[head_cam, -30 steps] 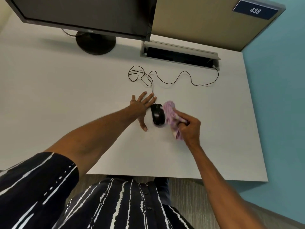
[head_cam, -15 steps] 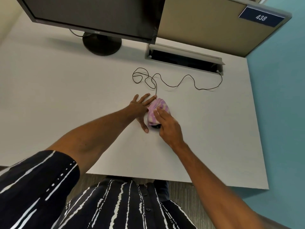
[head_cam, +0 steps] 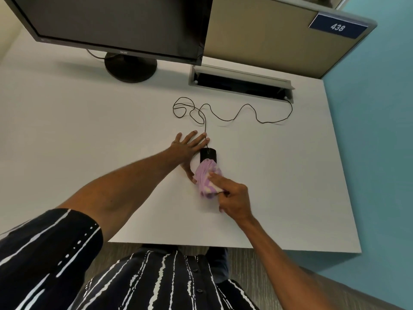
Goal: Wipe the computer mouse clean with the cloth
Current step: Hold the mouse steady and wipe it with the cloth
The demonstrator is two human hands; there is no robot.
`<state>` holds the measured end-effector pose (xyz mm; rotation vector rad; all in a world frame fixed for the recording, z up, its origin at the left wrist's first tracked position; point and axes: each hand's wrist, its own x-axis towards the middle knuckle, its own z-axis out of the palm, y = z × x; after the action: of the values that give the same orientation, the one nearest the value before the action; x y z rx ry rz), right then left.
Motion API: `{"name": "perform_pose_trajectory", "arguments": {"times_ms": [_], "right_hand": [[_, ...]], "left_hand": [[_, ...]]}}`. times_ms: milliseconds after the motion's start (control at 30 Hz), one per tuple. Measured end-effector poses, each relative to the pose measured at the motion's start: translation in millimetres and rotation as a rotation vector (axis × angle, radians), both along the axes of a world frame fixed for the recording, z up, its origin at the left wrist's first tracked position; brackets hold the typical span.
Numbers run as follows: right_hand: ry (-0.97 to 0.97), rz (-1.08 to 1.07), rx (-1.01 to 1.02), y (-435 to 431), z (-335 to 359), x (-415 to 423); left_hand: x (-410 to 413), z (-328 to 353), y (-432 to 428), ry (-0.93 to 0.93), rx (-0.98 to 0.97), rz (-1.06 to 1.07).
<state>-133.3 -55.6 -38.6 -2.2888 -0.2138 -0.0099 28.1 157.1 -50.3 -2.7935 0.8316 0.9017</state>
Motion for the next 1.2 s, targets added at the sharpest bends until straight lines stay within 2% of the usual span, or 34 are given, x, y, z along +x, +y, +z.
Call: {"name": "perform_pose_trajectory", "arguments": {"times_ms": [167,233,300,400,433,500,633,900,1200], "right_hand": [[-0.076,-0.234,0.295,-13,30,30],[-0.085,-0.286,0.291,-17,37,51],[-0.046,-0.304,0.151,-16,39,71],[0.071,-0.204,-0.197,-5,35,90],[0.112,-0.148,-0.255,0,31,91],[0.168,-0.057,-0.282,10,20,83],[0.001,0.058,-0.366,17,1,52],[-0.103,0.292,-0.347,8,-11,6],[0.028,0.265,-0.222,-7,-3,-15]], "left_hand": [[1,3,2,0.06,-0.043,0.006],[1,5,1,0.067,-0.032,0.003],[1,6,1,0.07,-0.028,0.004],[0,7,-1,0.071,-0.024,0.014],[0,7,-1,0.07,-0.023,0.019],[-1,7,-2,0.067,-0.018,0.024],[0,5,-3,0.049,-0.003,0.023],[-2,7,-9,0.01,0.075,0.01],[-5,14,-3,0.023,0.02,-0.011]]}}
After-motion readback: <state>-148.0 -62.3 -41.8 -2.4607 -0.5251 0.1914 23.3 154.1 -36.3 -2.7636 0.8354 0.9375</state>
